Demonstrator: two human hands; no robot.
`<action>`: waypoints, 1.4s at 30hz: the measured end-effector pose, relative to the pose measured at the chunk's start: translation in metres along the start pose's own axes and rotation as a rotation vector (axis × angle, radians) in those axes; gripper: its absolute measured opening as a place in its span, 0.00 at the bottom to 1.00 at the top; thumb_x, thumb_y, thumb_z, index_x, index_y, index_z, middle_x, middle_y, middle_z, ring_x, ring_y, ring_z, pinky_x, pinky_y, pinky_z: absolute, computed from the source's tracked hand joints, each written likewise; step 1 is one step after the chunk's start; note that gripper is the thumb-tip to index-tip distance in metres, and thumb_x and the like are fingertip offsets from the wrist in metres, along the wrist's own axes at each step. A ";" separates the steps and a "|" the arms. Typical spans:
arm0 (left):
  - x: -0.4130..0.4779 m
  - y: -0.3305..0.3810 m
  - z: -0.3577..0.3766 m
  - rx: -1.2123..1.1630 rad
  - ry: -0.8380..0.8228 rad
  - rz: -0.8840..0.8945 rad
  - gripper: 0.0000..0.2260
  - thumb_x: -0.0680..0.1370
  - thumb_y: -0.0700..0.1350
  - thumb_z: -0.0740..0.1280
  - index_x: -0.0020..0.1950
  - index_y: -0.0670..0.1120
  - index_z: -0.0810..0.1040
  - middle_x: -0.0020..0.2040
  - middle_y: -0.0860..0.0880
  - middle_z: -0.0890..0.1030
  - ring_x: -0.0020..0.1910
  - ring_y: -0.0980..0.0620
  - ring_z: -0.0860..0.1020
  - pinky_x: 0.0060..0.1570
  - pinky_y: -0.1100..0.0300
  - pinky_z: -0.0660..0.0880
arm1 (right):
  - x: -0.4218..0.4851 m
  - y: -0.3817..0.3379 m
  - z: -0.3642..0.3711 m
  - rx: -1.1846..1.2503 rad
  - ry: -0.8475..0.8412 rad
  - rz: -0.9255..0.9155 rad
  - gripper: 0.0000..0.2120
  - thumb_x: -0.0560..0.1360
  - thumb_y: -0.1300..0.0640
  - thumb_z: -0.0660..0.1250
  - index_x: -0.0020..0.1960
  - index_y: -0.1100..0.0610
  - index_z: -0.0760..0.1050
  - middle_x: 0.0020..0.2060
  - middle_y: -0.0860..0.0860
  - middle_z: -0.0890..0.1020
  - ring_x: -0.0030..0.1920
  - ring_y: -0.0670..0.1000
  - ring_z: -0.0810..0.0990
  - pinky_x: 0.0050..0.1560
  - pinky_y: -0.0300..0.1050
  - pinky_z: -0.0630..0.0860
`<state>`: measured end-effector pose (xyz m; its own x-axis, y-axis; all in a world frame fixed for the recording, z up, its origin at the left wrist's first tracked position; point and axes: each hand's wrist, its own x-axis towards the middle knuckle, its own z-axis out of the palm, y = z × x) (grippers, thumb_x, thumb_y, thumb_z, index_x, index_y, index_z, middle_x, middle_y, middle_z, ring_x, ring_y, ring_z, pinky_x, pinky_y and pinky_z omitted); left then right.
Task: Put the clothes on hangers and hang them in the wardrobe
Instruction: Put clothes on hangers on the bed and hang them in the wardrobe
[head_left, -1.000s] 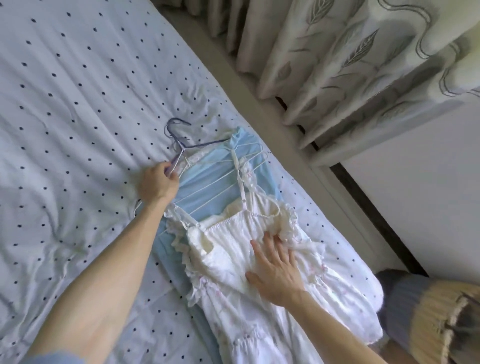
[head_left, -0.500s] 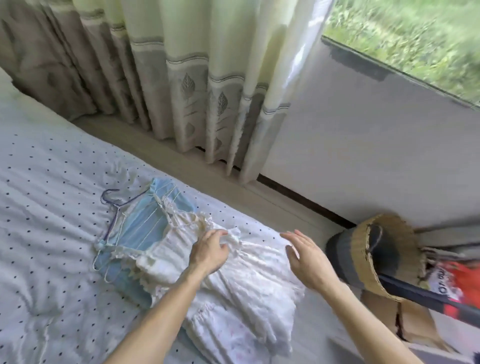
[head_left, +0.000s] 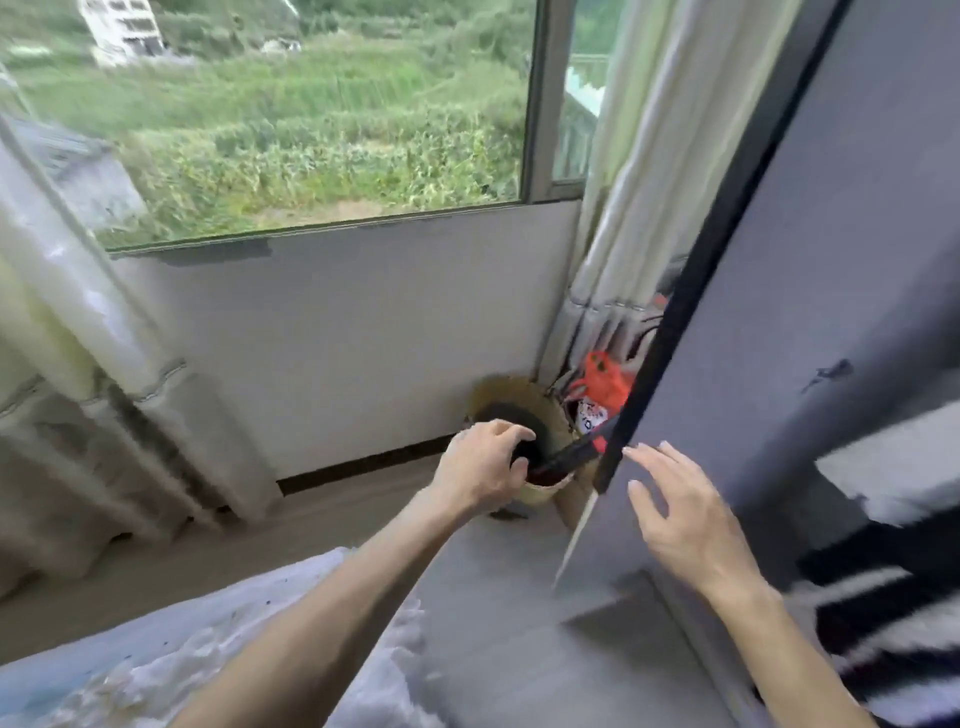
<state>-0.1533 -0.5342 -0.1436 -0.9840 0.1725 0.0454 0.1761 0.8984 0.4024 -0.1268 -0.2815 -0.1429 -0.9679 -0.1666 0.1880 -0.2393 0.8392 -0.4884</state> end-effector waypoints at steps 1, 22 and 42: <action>0.017 0.033 0.006 0.011 0.001 0.080 0.18 0.78 0.49 0.62 0.68 0.52 0.76 0.67 0.49 0.77 0.66 0.46 0.74 0.65 0.51 0.71 | -0.007 0.022 -0.021 -0.024 0.033 0.034 0.19 0.80 0.54 0.64 0.70 0.48 0.74 0.69 0.44 0.75 0.75 0.45 0.63 0.74 0.44 0.60; 0.242 0.482 0.091 -0.061 -0.140 0.757 0.21 0.80 0.52 0.61 0.74 0.57 0.67 0.72 0.52 0.71 0.69 0.46 0.71 0.64 0.51 0.72 | -0.077 0.252 -0.343 -0.536 0.731 0.526 0.20 0.81 0.47 0.57 0.71 0.50 0.74 0.73 0.50 0.71 0.77 0.52 0.61 0.77 0.49 0.57; 0.427 0.585 0.246 -0.261 -0.430 0.422 0.34 0.82 0.52 0.61 0.81 0.54 0.44 0.76 0.40 0.59 0.67 0.38 0.73 0.64 0.46 0.74 | 0.045 0.417 -0.384 -1.321 1.145 0.445 0.24 0.77 0.44 0.60 0.68 0.53 0.75 0.65 0.52 0.79 0.66 0.55 0.74 0.71 0.62 0.61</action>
<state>-0.4632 0.1645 -0.1139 -0.7227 0.6839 -0.0999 0.4786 0.5995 0.6415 -0.2405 0.2601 -0.0111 -0.2713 0.0846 0.9588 0.7628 0.6263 0.1606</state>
